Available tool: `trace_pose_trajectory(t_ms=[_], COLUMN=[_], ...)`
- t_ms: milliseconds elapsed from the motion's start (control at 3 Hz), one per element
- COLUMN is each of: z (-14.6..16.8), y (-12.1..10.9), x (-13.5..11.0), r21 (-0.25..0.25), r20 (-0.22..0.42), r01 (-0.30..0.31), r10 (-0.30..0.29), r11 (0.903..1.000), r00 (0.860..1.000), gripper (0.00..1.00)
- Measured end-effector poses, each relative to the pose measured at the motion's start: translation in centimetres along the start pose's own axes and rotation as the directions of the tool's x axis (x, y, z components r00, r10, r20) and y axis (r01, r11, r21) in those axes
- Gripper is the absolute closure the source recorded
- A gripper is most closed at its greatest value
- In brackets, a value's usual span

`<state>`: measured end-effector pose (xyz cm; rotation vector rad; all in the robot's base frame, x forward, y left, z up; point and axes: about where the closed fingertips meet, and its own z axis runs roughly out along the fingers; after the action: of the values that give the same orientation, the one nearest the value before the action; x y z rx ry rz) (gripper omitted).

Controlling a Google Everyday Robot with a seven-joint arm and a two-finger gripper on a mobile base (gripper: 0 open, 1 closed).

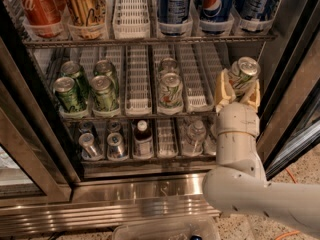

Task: Pick 7up can from middle shelf of fridge

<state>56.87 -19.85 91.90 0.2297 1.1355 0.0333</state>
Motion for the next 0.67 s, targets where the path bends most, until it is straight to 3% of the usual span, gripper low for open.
trace_pose_trajectory(t_ms=[667], z=[-1.89], y=[1.99], x=[-1.66], r21=[-0.083], r20=[-0.025], r01=[-0.088], r10=[0.086], r11=[0.9927], r00=[0.996], gripper=[1.0])
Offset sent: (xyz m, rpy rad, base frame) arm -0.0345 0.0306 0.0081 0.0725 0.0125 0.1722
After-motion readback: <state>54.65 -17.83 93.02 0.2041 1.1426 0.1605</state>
